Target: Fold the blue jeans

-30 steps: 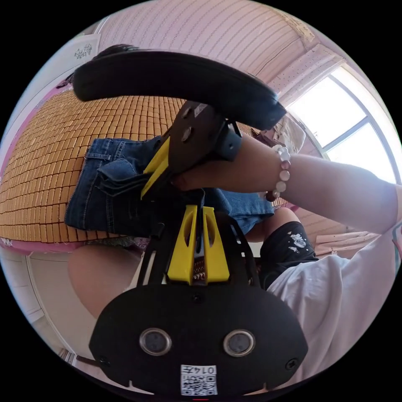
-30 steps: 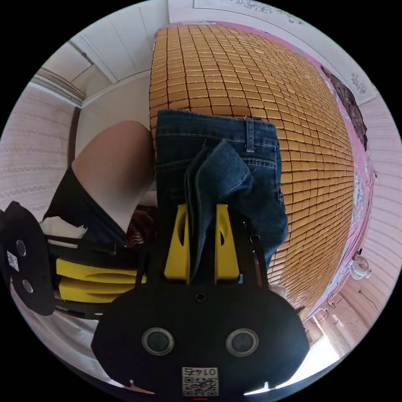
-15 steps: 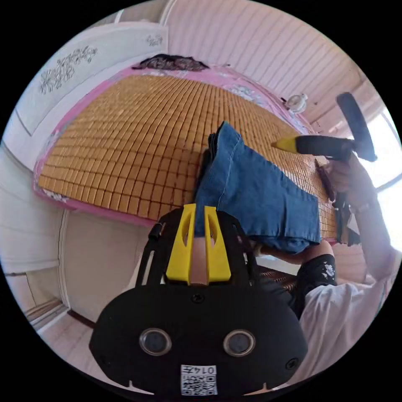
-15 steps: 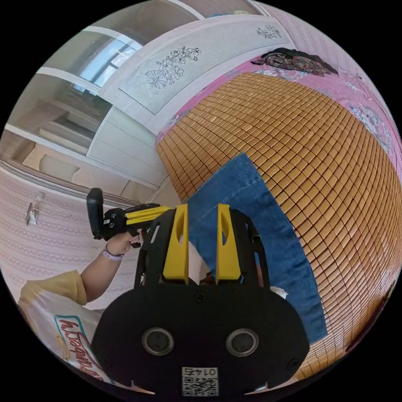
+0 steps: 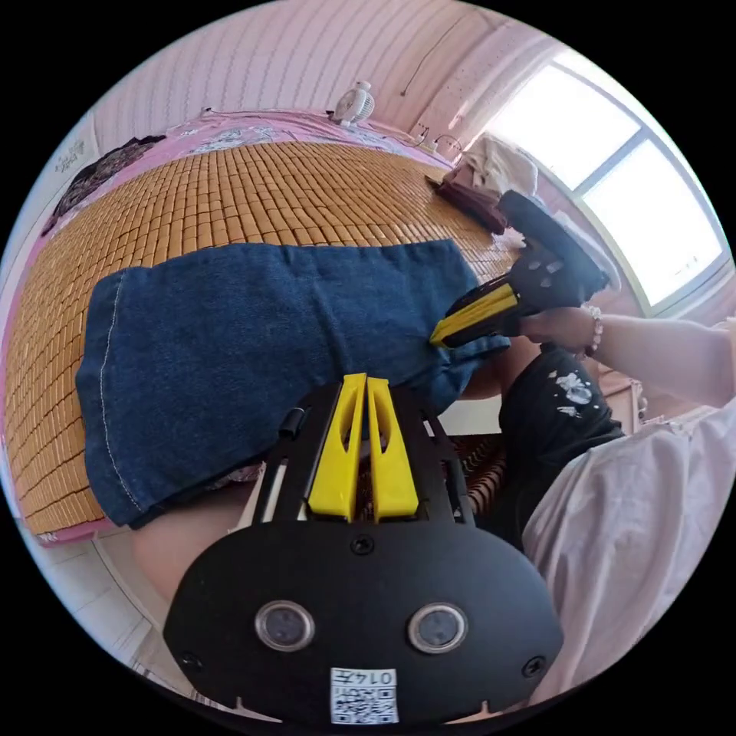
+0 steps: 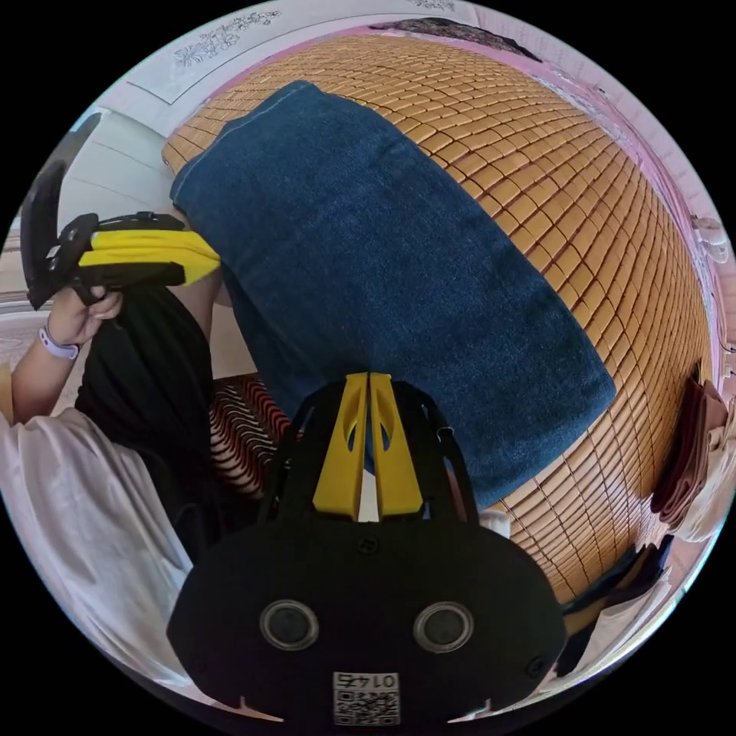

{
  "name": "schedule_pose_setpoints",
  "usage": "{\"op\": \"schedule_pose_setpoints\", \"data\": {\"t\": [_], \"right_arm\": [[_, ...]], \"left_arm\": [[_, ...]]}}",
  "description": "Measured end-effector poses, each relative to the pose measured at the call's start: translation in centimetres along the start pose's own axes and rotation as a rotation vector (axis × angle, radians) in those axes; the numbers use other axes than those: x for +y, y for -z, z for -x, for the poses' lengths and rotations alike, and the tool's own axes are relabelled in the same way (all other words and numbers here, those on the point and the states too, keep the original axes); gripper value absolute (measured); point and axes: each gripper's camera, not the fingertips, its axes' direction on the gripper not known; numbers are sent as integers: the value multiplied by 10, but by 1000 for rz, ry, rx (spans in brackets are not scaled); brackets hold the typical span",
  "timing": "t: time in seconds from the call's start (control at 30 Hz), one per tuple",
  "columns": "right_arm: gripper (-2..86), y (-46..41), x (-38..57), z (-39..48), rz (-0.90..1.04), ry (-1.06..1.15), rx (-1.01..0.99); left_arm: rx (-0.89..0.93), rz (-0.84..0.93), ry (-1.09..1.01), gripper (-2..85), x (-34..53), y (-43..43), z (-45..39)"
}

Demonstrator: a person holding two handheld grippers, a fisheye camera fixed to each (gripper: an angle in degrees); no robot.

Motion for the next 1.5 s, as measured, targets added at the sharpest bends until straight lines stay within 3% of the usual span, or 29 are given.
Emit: {"op": "schedule_pose_setpoints", "data": {"t": [0.07, 0.2, 0.33, 0.5, 0.57, 0.63, 0.7, 0.8, 0.93, 1.13, 1.3, 1.5], "right_arm": [[-8, 2, -14, -7, 87, -10, -37], [-8, 37, -56, 6, -12, 135, 68], [-6, 21, -116, -2, -65, 138, 139], [-6, -6, -147, -14, 157, 232, 167], [-5, 8, -150, -22, 60, 232, 227], [-5, -20, -153, -48, 145, 206, 238], [-5, -20, -145, -60, 103, 236, 215], [-4, 0, -106, -98, -50, 178, 129], [7, 19, 23, -193, -286, -150, -146], [107, -52, 198, -263, -199, -490, -233], [70, -117, 247, -299, -238, -604, -573], [25, -106, 288, -305, -507, -504, -737]], "left_arm": [[-70, 136, -10, -10, -14, -34, -12], [-29, 150, -5, -10, -24, -37, -16], [16, 131, 19, -10, -29, -36, -20], [-41, 137, -22, -10, -37, -37, -40], [-58, 131, -35, -10, -39, -36, -49], [-55, 131, -35, -10, -41, -35, -53], [-49, 122, -31, -9, -42, -32, -56], [-16, 15, -97, -7, -41, -14, -72], [61, -118, -250, 26, -46, -4, -108], [182, -96, -429, 111, -70, -21, -166], [145, -39, -538, 141, -86, -33, -206], [35, -51, -574, 107, -109, -34, -238]]}}
